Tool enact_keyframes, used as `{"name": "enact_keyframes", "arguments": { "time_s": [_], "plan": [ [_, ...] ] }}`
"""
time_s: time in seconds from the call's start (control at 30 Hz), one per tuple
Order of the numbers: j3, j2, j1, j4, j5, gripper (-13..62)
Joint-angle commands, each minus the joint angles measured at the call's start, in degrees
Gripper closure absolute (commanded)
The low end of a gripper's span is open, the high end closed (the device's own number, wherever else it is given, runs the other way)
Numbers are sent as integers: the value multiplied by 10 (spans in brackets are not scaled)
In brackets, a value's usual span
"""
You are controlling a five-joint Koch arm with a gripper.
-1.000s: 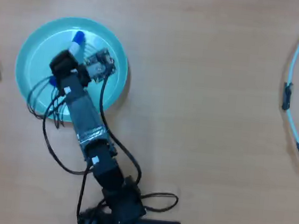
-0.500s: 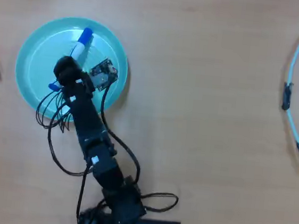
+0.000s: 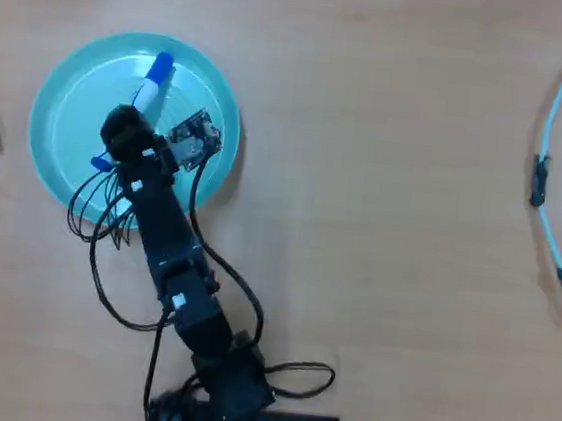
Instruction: Pick up the blue pen and put it in the green bowl
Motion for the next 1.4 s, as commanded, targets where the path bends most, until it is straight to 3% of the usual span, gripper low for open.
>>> {"name": "enact_keyframes", "arguments": {
  "time_s": [0.0, 0.5, 0.73, 0.9, 1.07, 1.37],
  "plan": [
    [-29, 16, 1, 18, 8, 425],
    [-12, 12, 5, 67, 41, 142],
    [-10, 20, 11, 92, 26, 158],
    [-91, 105, 3, 349, -59, 212],
    [-156, 142, 2, 538, -45, 254],
    [-50, 279, 69, 595, 47, 385]
  ]
}}
